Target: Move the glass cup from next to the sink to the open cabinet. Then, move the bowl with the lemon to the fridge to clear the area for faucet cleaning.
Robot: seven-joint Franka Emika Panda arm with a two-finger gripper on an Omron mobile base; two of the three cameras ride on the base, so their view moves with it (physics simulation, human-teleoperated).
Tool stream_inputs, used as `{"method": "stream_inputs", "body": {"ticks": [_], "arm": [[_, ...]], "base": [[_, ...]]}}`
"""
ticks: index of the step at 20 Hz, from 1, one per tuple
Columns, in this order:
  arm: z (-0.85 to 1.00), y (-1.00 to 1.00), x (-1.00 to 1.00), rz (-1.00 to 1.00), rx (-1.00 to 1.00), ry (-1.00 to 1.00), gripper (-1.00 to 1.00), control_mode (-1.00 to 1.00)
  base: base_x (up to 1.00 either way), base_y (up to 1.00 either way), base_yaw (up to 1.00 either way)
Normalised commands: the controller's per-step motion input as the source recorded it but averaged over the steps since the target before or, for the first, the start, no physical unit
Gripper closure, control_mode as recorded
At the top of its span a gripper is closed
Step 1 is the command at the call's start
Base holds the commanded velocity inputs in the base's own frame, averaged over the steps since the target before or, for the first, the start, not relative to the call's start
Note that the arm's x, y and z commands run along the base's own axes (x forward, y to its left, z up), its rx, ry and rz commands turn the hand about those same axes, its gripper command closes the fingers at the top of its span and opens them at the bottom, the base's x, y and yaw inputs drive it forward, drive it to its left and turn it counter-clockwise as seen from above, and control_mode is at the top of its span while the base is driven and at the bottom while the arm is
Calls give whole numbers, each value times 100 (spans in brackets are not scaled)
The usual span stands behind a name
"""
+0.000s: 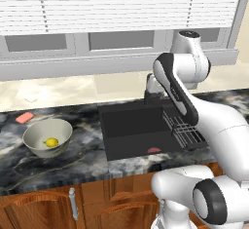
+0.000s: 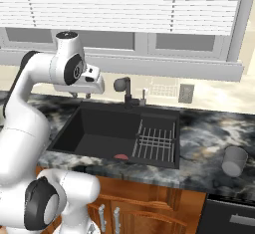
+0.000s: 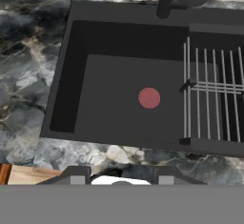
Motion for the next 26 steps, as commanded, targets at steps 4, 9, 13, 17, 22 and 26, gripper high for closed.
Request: {"method": "stream_inputs", "body": {"ticks": [4,9,13,17,22,26], "arm": [[0,0,-2,0,0,0,-100,-100],[0,0,-23,0,0,-4,-100,-100],[0,0,-61,0,4,-21,-100,-100],[0,15,-41,0,22,-16,-100,-100],[0,26,-16,0,35,-3,-100,-100],[0,55,0,-4,31,5,-100,-100]], "base": [[0,0,0],[0,0,0],[0,0,0],[0,0,0],[0,0,0],[0,0,0]]}}
